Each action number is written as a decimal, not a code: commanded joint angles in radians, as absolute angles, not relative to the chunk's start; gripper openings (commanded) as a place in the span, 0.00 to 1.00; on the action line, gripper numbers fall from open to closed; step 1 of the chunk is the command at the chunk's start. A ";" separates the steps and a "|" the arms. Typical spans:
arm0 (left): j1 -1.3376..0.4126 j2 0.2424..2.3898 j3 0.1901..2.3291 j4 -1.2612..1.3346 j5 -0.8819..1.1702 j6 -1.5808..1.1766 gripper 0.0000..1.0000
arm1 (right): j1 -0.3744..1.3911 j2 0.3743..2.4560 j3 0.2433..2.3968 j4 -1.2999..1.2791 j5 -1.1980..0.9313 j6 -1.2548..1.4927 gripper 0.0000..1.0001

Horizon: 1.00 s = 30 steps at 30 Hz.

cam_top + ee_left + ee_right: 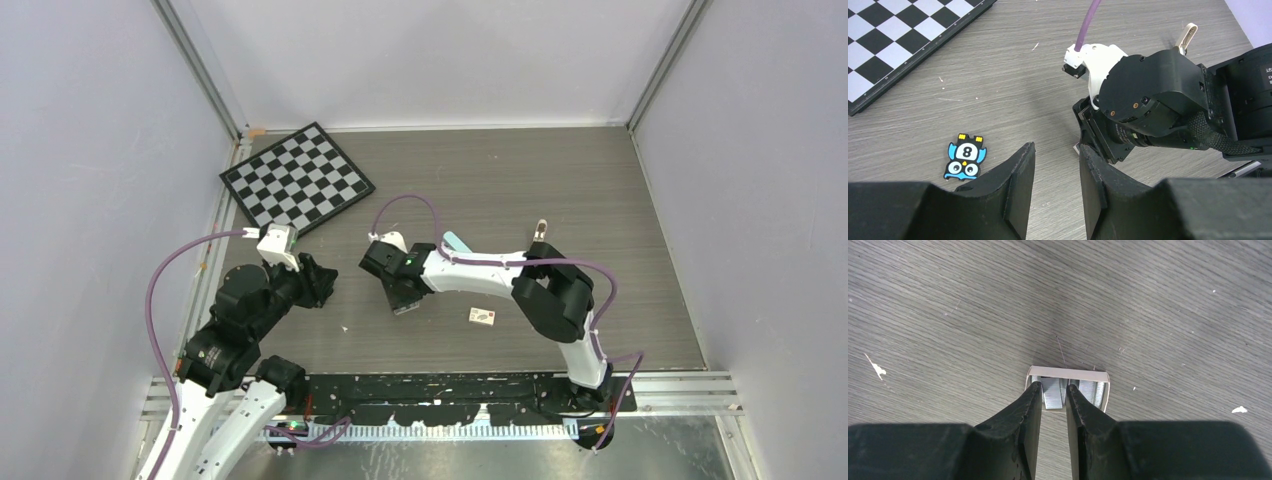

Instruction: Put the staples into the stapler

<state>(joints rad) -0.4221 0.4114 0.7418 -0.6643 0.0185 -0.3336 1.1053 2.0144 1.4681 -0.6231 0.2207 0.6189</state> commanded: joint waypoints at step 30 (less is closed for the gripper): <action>-0.418 0.393 0.742 -0.643 0.008 -0.328 0.40 | 1.134 2.050 1.538 -0.679 0.304 0.601 0.28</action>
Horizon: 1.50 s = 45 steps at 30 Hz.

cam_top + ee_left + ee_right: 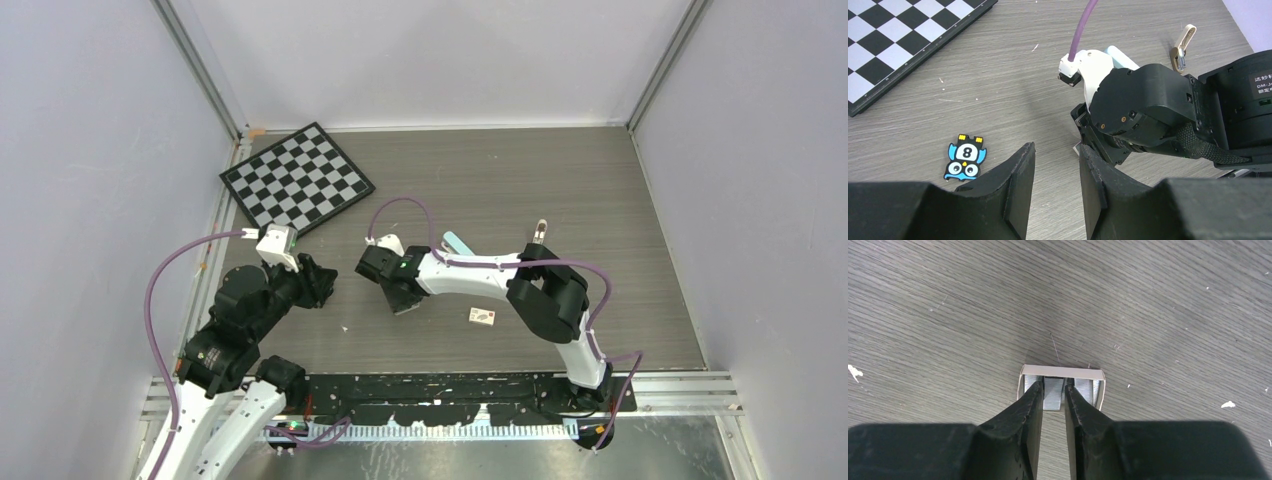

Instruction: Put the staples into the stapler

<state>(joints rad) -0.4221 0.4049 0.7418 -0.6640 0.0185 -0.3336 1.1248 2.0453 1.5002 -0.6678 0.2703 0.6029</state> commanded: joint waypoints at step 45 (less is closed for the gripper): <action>-0.417 0.389 0.738 -0.644 0.008 -0.328 0.40 | 0.943 1.698 1.354 -0.708 0.366 0.604 0.21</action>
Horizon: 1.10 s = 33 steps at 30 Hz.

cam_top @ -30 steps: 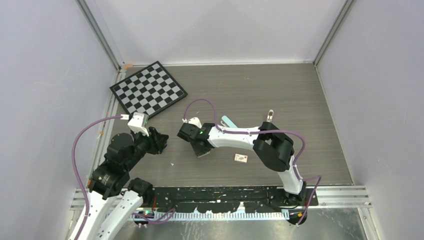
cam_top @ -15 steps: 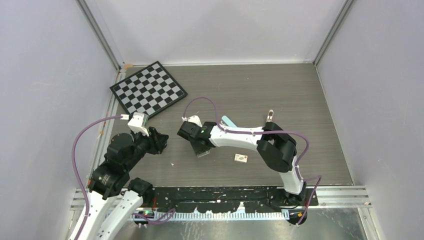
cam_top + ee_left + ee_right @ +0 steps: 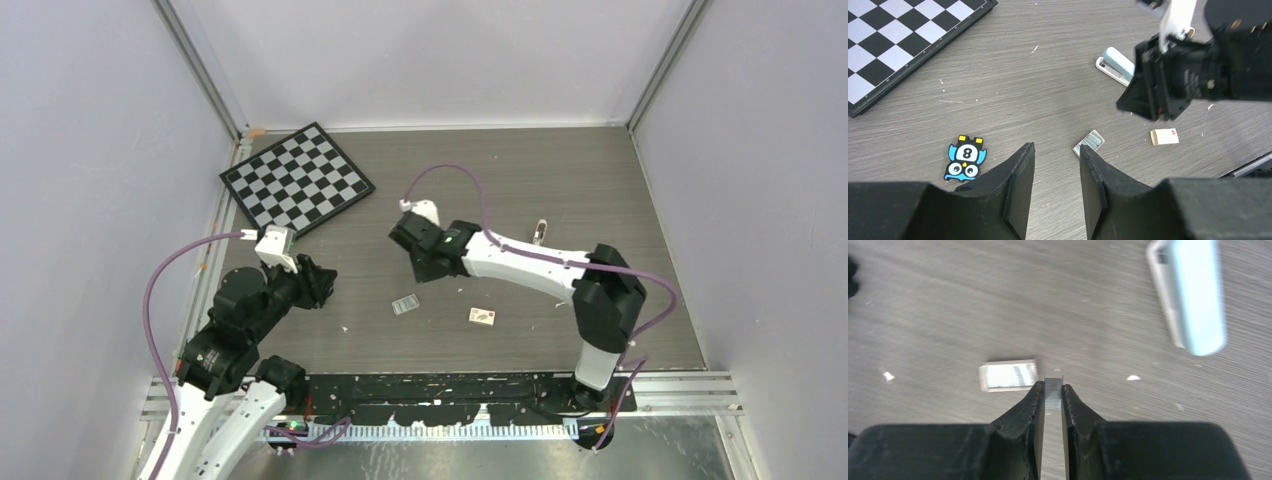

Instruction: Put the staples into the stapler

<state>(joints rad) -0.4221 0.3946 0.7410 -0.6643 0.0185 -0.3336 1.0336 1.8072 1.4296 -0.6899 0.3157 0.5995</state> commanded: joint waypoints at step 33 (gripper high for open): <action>-0.419 0.414 0.736 -0.640 0.023 -0.321 0.41 | 0.323 1.565 1.012 -0.500 0.383 0.548 0.22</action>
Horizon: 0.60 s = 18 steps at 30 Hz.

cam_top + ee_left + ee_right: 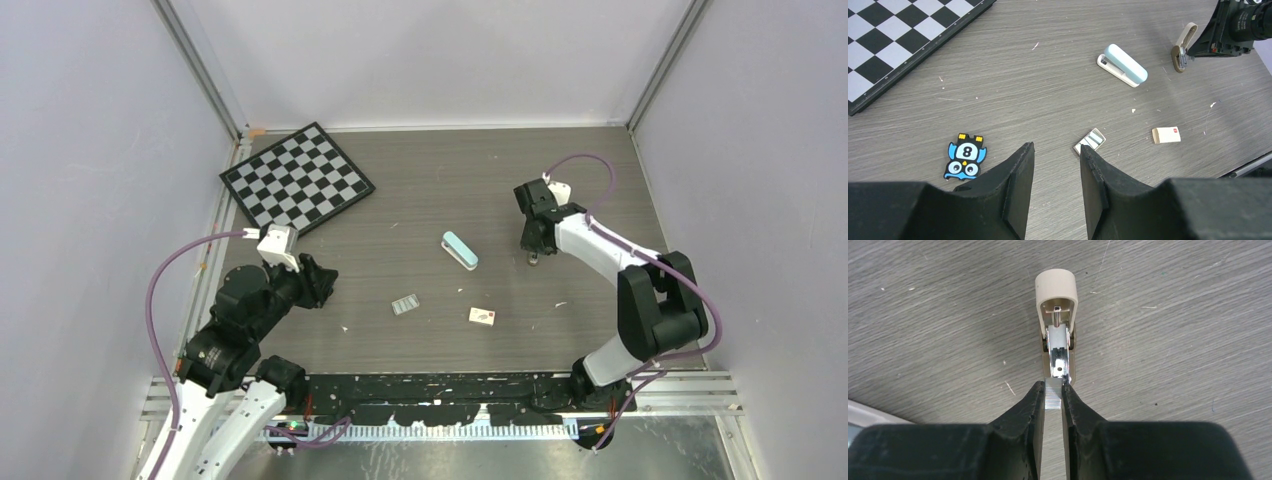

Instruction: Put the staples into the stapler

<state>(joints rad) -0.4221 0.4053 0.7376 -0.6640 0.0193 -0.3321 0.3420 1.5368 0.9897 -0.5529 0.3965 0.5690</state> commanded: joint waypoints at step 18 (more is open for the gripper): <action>-0.419 0.432 0.737 -0.639 0.030 -0.313 0.41 | 0.276 1.586 0.993 -0.467 0.334 0.450 0.22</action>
